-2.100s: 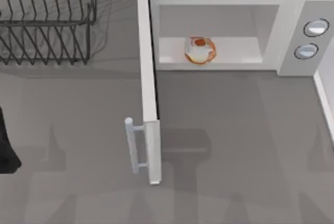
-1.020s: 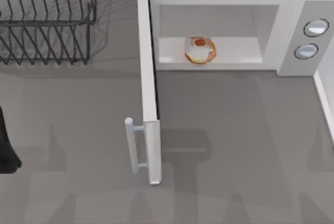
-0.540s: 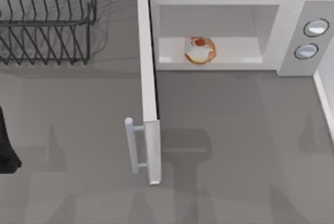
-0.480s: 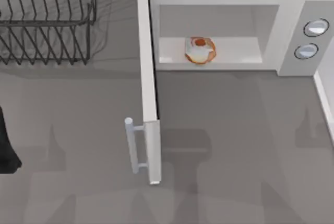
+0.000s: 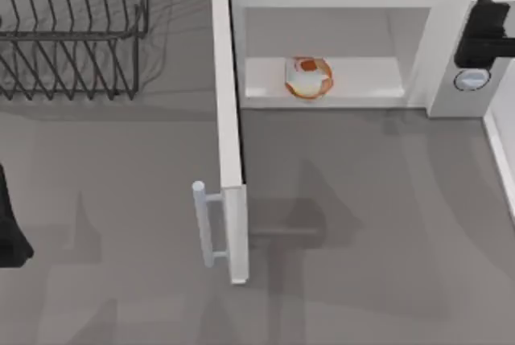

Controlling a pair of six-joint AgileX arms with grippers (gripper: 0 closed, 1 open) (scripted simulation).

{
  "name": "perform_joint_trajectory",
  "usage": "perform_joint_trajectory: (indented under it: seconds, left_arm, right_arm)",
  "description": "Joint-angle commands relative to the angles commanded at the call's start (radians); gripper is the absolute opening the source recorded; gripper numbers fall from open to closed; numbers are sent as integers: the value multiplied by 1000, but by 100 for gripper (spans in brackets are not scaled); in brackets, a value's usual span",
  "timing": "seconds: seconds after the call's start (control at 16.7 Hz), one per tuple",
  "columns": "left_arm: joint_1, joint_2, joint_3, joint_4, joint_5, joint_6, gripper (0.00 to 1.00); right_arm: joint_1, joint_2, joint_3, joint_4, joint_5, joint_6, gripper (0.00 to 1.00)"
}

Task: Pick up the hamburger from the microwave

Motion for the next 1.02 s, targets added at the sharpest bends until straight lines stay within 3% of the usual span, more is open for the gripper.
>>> perform_joint_trajectory:
  seconds: [0.6,1.02]
  left_arm:
    - [0,0,0,0,0,0,100]
    - [0,0,0,0,0,0,100]
  right_arm:
    - [253,1059,501,329,249,107,100]
    - [318,1315,630,414,313,135,100]
